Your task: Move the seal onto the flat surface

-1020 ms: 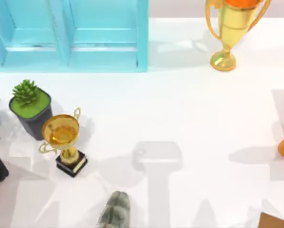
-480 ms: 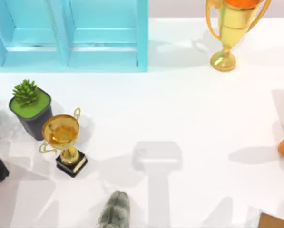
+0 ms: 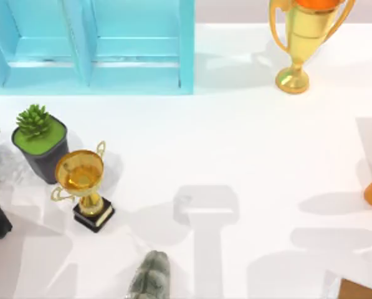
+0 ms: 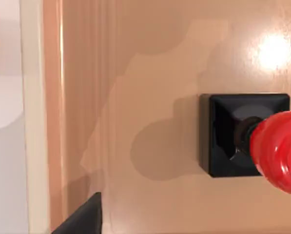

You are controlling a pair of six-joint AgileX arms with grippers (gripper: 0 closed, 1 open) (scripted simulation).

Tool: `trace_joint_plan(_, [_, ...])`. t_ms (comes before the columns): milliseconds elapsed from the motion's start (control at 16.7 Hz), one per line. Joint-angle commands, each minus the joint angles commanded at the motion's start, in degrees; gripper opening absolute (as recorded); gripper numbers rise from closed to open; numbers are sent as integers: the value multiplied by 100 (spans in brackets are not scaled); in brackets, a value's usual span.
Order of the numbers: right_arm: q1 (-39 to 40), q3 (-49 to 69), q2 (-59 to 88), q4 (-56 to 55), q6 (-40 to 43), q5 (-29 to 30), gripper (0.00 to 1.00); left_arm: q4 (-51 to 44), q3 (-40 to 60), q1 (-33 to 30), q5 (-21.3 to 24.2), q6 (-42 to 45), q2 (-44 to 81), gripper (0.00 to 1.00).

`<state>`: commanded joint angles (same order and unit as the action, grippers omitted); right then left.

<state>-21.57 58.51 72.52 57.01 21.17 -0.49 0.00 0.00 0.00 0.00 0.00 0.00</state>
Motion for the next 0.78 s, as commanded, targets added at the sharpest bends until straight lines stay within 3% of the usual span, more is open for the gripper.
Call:
trace_joint_plan(360, [-679,1977,2088,1616,658,29,100,0,0,0,0,0,0,100])
trace_joint_plan(780, [-761,2282,2323,1853,757,35,100,0,0,0,0,0,0,100])
